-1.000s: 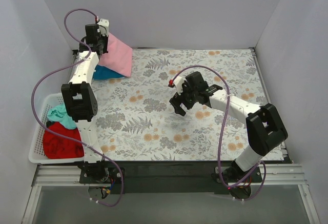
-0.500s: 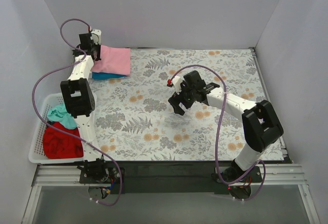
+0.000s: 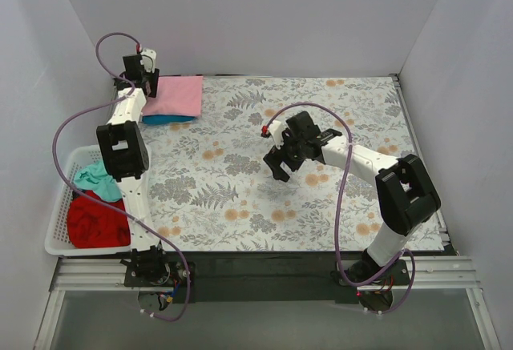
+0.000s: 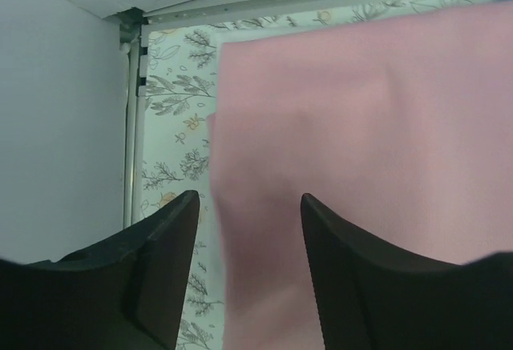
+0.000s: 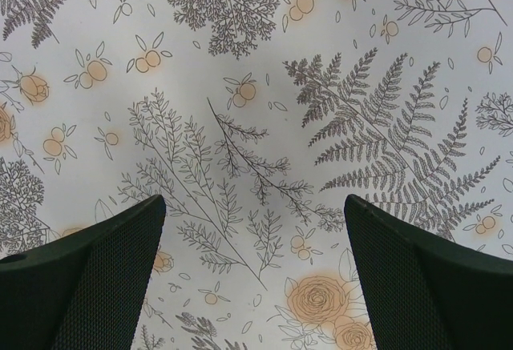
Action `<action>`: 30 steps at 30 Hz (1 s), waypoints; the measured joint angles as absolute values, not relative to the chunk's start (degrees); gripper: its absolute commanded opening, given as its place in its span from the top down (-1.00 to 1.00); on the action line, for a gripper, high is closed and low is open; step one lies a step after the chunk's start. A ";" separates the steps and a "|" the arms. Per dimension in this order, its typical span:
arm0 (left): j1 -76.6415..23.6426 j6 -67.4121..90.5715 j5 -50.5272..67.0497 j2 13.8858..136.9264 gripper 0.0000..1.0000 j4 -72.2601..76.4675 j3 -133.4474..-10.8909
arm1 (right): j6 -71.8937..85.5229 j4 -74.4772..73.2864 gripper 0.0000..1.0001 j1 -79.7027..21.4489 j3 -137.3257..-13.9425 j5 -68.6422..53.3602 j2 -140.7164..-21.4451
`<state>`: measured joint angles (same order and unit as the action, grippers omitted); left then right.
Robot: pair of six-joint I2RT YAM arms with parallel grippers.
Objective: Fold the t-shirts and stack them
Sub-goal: Neatly place the folded tshirt to the corner, then reset both grippers
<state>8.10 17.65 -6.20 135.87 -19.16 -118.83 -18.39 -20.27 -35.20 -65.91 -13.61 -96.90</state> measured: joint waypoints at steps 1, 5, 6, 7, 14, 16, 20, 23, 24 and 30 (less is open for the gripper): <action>8.32 17.52 -6.94 136.81 -0.10 -19.11 -120.03 | -18.48 -20.56 -0.97 -35.07 -65.95 -13.61 -96.90; 9.82 17.56 -7.81 139.22 -0.19 -20.47 -124.44 | -18.87 -21.50 -0.97 -33.08 -66.24 -13.65 -96.57; 10.31 17.76 -7.57 139.06 -0.22 -21.02 -125.05 | -18.92 -21.69 -0.97 -31.99 -66.24 -13.67 -96.20; 10.70 18.06 -7.03 138.41 -0.28 -21.08 -125.27 | -18.98 -22.06 -0.97 -30.76 -66.24 -13.76 -95.68; 11.77 23.29 -0.01 127.42 -0.67 -26.79 -124.11 | -18.76 -23.49 -0.97 -20.14 -66.30 -15.55 -88.99; 11.05 25.43 4.05 122.85 -0.68 -30.04 -124.11 | -18.37 -23.79 -0.97 -16.84 -66.35 -16.84 -87.05; 7.31 29.02 10.79 113.14 -0.71 -35.77 -122.56 | -17.82 -24.45 -0.97 -11.29 -66.87 -18.92 -84.40; 1.58 32.38 12.45 106.08 -0.72 -37.82 -117.14 | -17.28 -25.28 -0.97 -7.49 -67.00 -19.97 -82.61; -0.49 33.74 13.02 104.01 -0.72 -38.11 -114.59 | -17.04 -25.71 -0.96 -6.48 -67.00 -20.12 -81.97; -8.93 40.03 18.09 94.87 -0.74 -37.74 -90.96 | -16.27 -27.33 -0.97 -3.33 -65.08 -20.88 -77.58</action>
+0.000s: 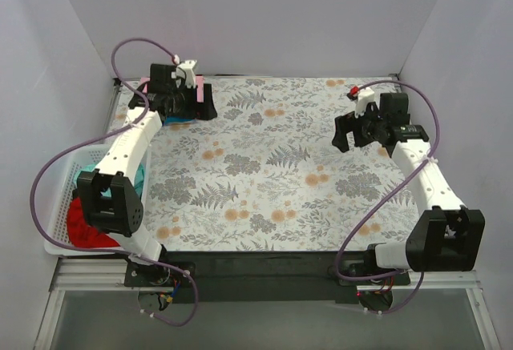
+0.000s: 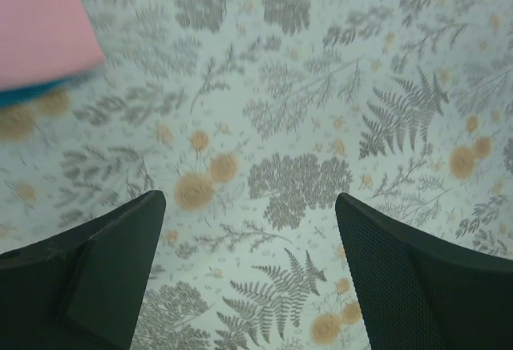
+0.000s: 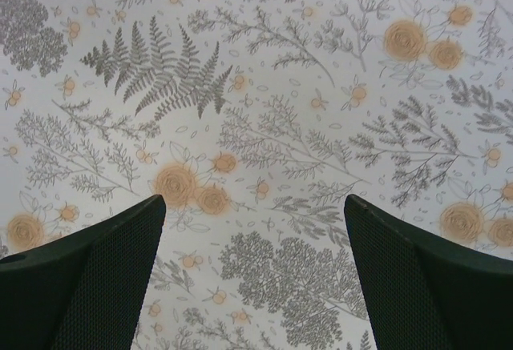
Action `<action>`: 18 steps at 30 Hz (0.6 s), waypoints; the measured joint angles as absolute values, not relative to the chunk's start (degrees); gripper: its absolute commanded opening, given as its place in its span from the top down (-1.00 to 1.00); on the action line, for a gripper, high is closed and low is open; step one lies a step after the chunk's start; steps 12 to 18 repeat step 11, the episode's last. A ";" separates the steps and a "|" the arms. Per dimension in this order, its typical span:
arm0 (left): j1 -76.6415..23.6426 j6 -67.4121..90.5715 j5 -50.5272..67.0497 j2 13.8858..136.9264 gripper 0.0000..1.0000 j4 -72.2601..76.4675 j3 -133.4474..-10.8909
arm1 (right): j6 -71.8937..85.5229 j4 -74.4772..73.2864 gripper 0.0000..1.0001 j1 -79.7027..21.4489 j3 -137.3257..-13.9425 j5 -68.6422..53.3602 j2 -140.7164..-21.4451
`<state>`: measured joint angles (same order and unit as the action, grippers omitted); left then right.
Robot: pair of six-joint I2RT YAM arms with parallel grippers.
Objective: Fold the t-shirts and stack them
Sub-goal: Reset both grippers
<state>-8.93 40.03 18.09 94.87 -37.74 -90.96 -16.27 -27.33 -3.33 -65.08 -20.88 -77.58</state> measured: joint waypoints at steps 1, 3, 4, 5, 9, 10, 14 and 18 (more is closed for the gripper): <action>-9.21 40.77 18.44 94.35 -0.74 -37.67 -87.55 | -16.21 -27.31 -0.97 -3.14 -63.83 -21.08 -76.55; -9.37 41.74 18.63 93.86 -0.74 -37.82 -82.26 | -16.12 -27.59 -0.97 -3.01 -60.90 -21.34 -74.70; -9.37 42.24 18.70 93.51 -0.75 -37.58 -79.55 | -16.03 -27.70 -0.97 -3.01 -59.57 -21.43 -74.11; -9.34 42.52 18.72 92.90 -0.75 -37.28 -76.79 | -15.97 -27.81 -0.97 -3.01 -57.87 -21.61 -73.41; -9.34 43.20 18.72 89.23 -0.75 -37.58 -69.93 | -15.55 -29.21 -0.97 -3.01 -52.10 -22.17 -71.59; -9.34 43.31 18.76 88.09 -0.75 -37.76 -69.21 | -15.42 -29.39 -0.97 -3.01 -51.03 -22.28 -71.20; -9.34 43.33 18.83 86.89 -0.76 -37.76 -68.84 | -15.35 -29.82 -0.97 -3.01 -50.13 -22.33 -70.76; -9.34 43.33 18.83 86.89 -0.76 -37.76 -68.84 | -15.35 -29.82 -0.97 -3.01 -50.13 -22.33 -70.76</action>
